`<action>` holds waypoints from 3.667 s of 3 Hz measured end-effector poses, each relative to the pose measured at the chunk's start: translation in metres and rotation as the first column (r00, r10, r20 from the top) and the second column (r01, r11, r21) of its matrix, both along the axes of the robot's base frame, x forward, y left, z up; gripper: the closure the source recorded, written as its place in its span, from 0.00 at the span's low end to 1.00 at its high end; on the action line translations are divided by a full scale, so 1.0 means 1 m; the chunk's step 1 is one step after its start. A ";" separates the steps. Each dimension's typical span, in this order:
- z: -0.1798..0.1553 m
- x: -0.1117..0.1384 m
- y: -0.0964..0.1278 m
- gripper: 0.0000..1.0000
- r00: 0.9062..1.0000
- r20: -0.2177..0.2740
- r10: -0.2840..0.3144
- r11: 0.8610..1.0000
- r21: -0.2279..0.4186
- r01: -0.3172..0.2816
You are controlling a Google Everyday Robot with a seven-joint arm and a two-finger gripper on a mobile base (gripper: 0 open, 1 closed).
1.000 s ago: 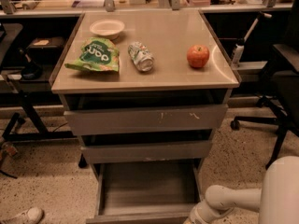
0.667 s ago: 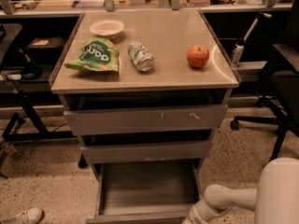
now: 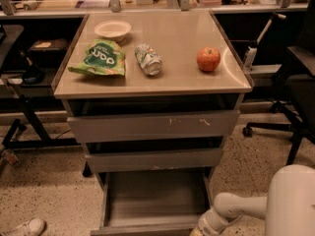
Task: Close bottom drawer
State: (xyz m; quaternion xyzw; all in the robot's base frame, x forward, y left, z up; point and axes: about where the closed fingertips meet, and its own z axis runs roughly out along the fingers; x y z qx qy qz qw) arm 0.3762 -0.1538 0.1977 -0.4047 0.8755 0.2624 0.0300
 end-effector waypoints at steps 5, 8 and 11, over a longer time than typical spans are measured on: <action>0.000 0.000 0.000 0.00 1.000 0.000 0.000 1.000 0.000 0.000; 0.000 0.000 0.000 0.66 1.000 0.000 0.000 1.000 0.000 0.000; -0.005 0.014 0.006 1.00 1.000 0.025 0.019 1.000 -0.009 -0.019</action>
Offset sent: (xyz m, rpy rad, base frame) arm 0.0000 0.0000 0.0000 0.0000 0.0000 0.0000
